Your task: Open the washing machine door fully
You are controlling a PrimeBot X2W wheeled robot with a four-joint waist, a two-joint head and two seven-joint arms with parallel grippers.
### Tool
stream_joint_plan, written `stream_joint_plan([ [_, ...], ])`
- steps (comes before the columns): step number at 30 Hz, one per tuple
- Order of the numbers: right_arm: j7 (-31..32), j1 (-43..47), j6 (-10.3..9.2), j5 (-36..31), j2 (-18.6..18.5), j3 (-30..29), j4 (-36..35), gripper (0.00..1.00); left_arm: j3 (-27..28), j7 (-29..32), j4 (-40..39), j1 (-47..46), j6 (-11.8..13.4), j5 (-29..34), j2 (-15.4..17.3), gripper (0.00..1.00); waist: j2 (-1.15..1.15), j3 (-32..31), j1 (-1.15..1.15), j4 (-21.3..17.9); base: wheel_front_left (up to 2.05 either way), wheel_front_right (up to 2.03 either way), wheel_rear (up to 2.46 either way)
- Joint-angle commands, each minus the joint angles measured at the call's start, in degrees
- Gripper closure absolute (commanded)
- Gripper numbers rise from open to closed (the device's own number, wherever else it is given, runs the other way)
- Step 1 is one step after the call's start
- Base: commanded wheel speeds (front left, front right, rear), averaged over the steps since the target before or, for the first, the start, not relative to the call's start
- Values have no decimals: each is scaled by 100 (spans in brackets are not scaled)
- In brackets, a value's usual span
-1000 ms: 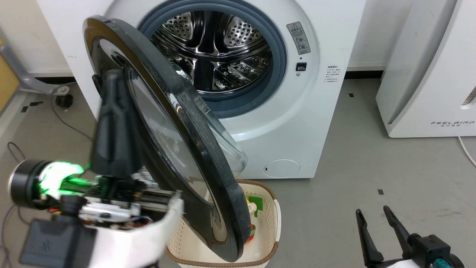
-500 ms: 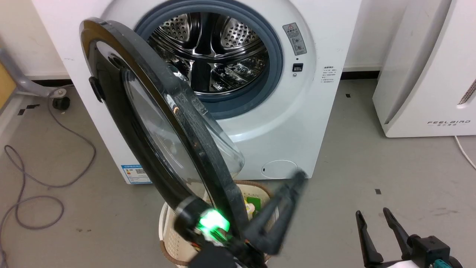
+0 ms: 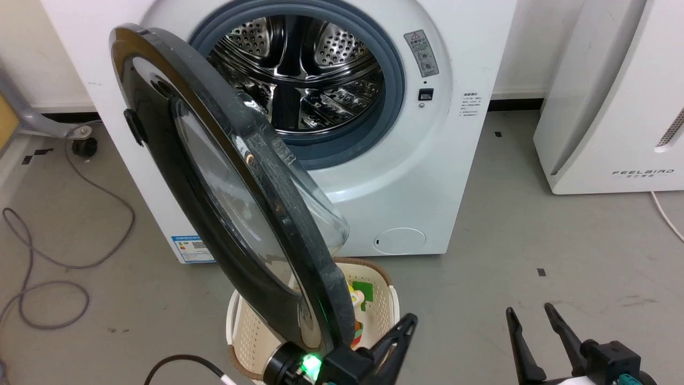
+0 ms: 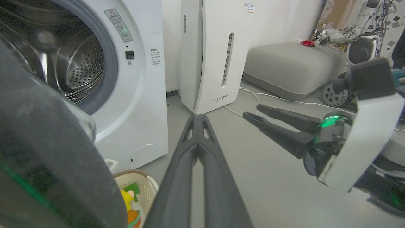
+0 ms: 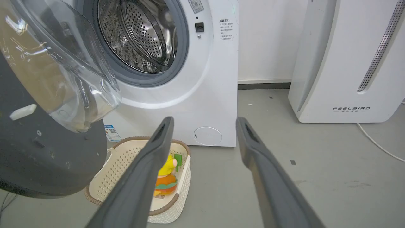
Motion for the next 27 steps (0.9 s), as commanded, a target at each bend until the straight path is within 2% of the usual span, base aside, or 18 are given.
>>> stream_joint_plan([
  [1,-9,-49,-4,40,25,15,12,0,37,-71,75,-96,46,-18,6,100,0,2,0,-11,0,0,0],
  [12,11,-53,-4,96,25,42,90,0,254,-505,958,-790,587,-346,-42,100,0,13,0,-54,0,0,0],
  [17,14,-51,-4,93,25,63,107,0,273,-608,1204,-840,716,-481,-44,100,0,-3,0,-80,0,0,0],
  [27,44,17,-4,95,25,30,92,0,404,-683,1005,-343,1013,-625,102,100,0,-31,0,5,0,0,0],
])
